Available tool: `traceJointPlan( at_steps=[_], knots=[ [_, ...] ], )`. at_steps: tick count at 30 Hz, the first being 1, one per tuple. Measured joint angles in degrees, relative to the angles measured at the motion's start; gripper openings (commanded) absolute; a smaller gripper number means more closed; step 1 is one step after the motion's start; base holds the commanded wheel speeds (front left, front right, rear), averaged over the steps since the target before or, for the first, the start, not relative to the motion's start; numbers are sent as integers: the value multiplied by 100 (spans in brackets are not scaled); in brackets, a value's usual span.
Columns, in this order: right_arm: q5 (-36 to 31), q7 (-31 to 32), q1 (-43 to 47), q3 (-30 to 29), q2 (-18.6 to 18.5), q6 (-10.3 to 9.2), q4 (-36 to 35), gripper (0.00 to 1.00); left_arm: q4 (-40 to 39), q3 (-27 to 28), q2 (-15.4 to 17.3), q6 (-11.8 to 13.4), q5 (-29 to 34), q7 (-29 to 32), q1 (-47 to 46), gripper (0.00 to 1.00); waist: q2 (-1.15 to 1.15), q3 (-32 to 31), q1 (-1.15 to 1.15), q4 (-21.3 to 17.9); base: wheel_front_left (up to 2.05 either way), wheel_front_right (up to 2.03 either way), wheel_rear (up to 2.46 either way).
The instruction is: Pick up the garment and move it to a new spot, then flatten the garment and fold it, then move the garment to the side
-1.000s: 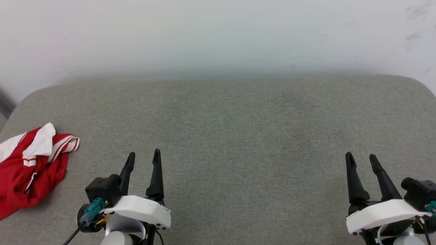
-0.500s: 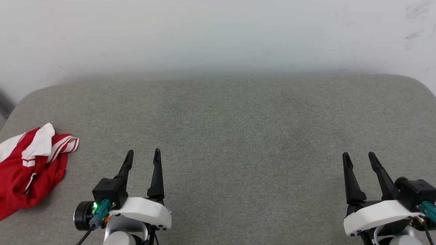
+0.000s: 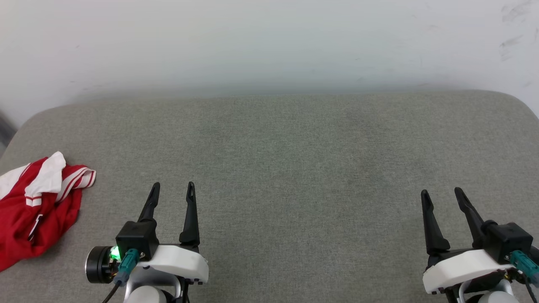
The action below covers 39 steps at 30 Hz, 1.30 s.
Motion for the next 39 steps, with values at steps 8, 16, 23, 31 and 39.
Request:
traceJointPlan(
  at_steps=[8, 16, 23, 31, 39],
  knots=[
    [-277, -80, 14, -62, 15, 0, 0, 100, 62, 19, -44, -47, 249, -80, 7, 100, 0, -4, 0, -6, 0, 0, 0],
    [-435, -127, 16, -79, 26, 0, 5, 100, 163, 55, -82, -75, 396, -126, 10, 100, 0, -8, 0, 3, 0, 0, 0],
    [-411, -123, 16, -84, 33, 0, 21, 100, 214, 111, -108, -83, 383, -126, 10, 100, 0, -21, 0, 8, 0, 0, 0],
    [-423, -116, 16, -89, 36, 0, 19, 100, 246, 130, -127, -97, 387, -127, 8, 100, 0, 2, 0, 33, 0, 0, 0],
    [-486, -73, 21, 21, 40, 0, -71, 100, 265, 171, -142, -90, 405, -127, -3, 100, 0, 7, 0, 364, 0, 0, 0]
  ],
)
